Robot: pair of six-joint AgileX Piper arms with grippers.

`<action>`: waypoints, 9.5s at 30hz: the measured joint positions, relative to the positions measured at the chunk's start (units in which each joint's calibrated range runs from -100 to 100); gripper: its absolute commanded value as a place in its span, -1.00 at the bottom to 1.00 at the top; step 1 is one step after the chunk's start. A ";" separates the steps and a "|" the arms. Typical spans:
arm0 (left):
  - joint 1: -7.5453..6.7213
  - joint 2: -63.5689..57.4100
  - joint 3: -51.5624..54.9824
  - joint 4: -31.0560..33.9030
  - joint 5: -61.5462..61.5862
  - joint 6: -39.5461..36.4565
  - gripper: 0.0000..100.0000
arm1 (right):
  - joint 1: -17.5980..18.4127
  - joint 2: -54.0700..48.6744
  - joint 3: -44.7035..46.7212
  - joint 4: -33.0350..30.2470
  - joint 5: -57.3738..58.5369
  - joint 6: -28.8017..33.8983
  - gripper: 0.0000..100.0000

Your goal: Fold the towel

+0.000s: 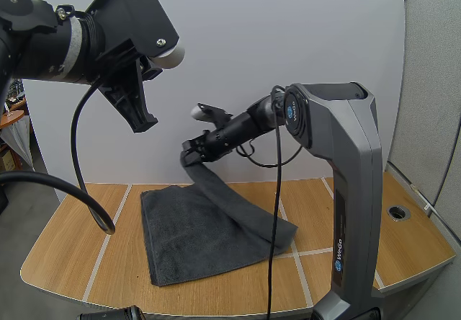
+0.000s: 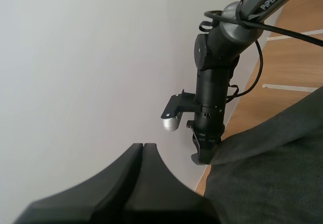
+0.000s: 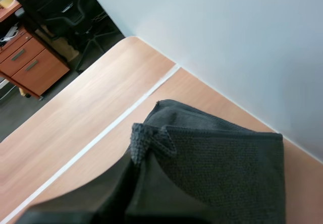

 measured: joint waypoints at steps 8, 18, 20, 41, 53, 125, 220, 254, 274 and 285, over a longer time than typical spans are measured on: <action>0.00 -0.45 0.00 0.00 0.00 0.00 -1.00 | 4.14 0.00 0.00 -0.34 -4.68 0.85 -1.00; 0.00 -2.71 0.00 0.00 0.00 0.00 -1.00 | 7.62 0.00 0.00 -2.22 -9.66 2.18 -1.00; 0.00 -2.77 0.00 0.00 0.00 0.00 -1.00 | 7.72 0.00 0.00 -2.35 -10.26 2.48 -1.00; 0.00 -2.77 0.00 0.00 0.00 0.00 -1.00 | 7.72 1.17 0.00 -3.11 -11.62 2.91 -1.00; 0.00 -2.77 0.00 0.00 0.00 0.00 -1.00 | 7.72 1.17 0.00 -3.38 -9.28 3.22 1.00; 0.00 0.74 0.00 0.00 0.00 0.00 -1.00 | -17.56 0.14 22.13 -14.61 8.10 -14.97 1.00; 0.00 0.74 0.00 0.00 0.00 0.00 -1.00 | -1.02 -17.08 34.76 -15.04 11.89 -17.41 -1.00; 0.00 -0.76 0.00 0.00 0.00 0.00 -1.00 | 11.06 -18.78 36.10 -7.78 11.68 -16.22 1.00; 0.00 -4.08 0.00 0.00 0.00 0.00 -1.00 | 3.09 -21.69 32.83 -5.14 12.48 -11.90 1.00; 0.00 -4.57 0.00 0.00 0.00 0.00 -1.00 | -5.15 -7.05 30.74 -3.25 12.08 -12.38 1.00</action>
